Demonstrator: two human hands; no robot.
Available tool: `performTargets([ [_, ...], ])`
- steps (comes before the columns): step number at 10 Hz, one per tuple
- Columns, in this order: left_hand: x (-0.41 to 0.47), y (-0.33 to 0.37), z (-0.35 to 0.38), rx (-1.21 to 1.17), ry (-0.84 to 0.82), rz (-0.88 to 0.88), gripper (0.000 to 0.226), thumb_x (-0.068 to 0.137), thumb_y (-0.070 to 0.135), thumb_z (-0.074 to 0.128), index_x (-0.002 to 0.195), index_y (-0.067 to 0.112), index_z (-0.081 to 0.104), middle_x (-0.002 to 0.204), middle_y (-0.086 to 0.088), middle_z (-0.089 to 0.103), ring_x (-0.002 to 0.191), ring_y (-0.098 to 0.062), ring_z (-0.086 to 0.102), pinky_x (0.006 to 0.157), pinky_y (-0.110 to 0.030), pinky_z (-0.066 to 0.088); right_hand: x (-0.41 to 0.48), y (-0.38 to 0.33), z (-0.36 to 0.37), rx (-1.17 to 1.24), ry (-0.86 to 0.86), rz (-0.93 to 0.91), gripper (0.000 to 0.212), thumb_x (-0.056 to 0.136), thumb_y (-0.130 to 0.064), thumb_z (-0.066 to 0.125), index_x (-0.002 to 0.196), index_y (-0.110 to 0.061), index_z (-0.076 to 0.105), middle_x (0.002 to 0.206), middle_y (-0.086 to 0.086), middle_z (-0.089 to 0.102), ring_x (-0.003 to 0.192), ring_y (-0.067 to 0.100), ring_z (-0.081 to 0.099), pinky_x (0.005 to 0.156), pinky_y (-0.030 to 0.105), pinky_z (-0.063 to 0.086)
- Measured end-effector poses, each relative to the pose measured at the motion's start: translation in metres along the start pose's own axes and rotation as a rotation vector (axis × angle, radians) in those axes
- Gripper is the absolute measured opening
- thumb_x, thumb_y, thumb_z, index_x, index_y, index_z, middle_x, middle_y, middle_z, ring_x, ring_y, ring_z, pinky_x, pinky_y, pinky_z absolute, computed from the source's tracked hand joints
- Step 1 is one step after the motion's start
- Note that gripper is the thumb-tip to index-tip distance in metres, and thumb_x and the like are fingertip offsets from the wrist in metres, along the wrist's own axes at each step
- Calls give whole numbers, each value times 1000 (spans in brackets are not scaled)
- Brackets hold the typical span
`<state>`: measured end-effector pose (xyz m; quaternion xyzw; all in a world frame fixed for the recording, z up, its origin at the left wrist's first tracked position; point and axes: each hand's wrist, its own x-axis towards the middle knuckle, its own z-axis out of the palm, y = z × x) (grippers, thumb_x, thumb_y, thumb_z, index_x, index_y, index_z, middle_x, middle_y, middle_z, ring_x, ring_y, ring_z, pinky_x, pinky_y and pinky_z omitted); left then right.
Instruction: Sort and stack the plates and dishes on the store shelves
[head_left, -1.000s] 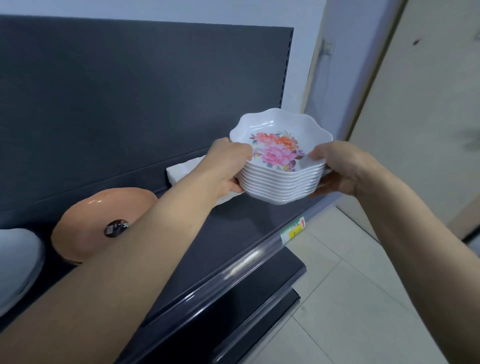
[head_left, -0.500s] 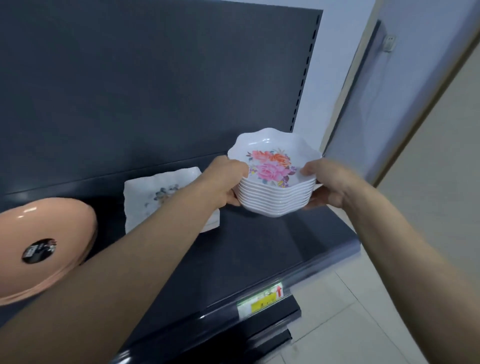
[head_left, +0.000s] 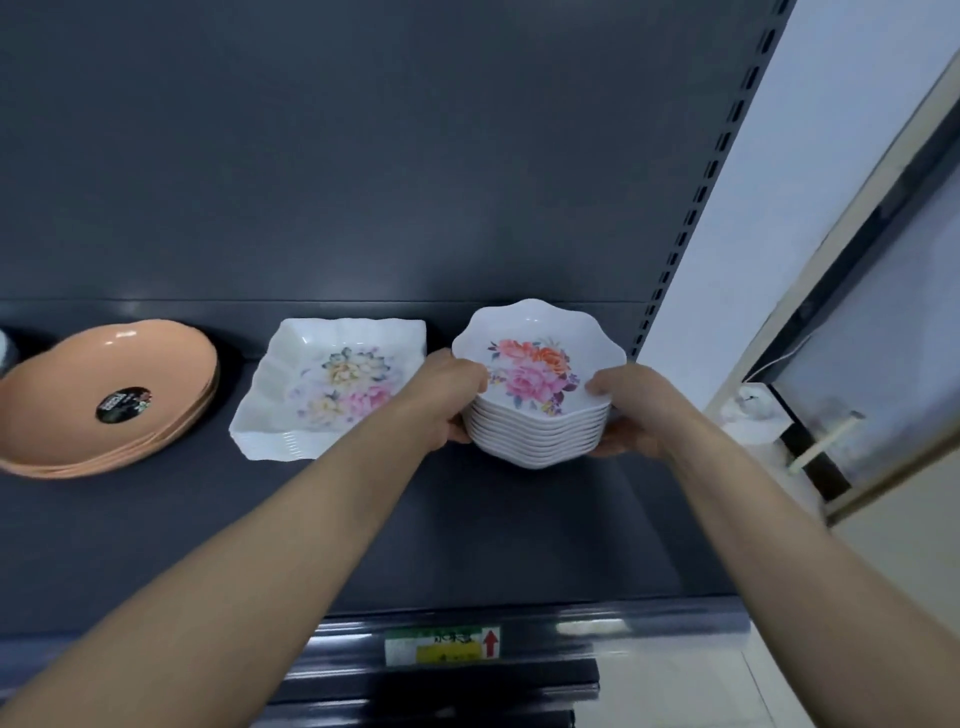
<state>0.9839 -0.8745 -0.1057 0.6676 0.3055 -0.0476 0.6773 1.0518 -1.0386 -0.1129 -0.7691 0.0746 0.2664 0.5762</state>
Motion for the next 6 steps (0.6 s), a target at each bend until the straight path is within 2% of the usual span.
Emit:
performTargets([
  [1, 6, -3, 3, -27, 24, -6, 39, 86, -4, 39, 122, 10, 47, 100, -8, 58, 88, -26, 58, 62, -37, 53, 9, 1, -1, -14, -28, -5, 27, 90, -5, 43, 116, -10, 49, 93, 12, 62, 81, 30, 62, 76, 52, 56],
  [2, 9, -4, 5, -47, 25, 6, 28, 88, -4, 37, 107, 13, 49, 84, -2, 57, 74, -19, 55, 61, -32, 50, 17, 0, -1, -14, -37, 3, 32, 90, -5, 43, 121, -11, 50, 97, 11, 64, 80, 28, 62, 64, 43, 57],
  [3, 12, -3, 6, -61, 26, 8, 27, 89, -3, 37, 103, 17, 49, 84, 0, 58, 74, -17, 55, 61, -31, 50, 23, -1, -1, -17, -26, -15, 31, 91, -5, 43, 121, -11, 49, 96, 11, 64, 78, 27, 63, 58, 38, 57],
  [4, 16, -3, 6, -80, 22, 22, 26, 91, 1, 41, 109, 17, 48, 100, -3, 60, 82, -18, 57, 68, -34, 52, 24, 0, 0, 19, -25, -25, 28, 92, -8, 45, 119, -14, 50, 98, 8, 66, 77, 25, 64, 57, 35, 56],
  [5, 19, -6, 3, -78, 3, 39, 30, 92, 6, 47, 121, 15, 47, 119, -6, 59, 101, -24, 58, 79, -38, 52, 24, 0, 3, -13, 61, -93, 29, 93, -14, 49, 121, -8, 53, 108, 8, 66, 84, 24, 63, 61, 30, 54],
  [6, 19, -4, -6, 4, 38, 104, 37, 92, 11, 52, 129, 10, 45, 125, -8, 57, 104, -22, 57, 74, -31, 51, 12, -10, 5, -365, 333, -327, 44, 92, -21, 53, 131, -1, 49, 113, 8, 59, 100, 24, 56, 73, 27, 42],
])
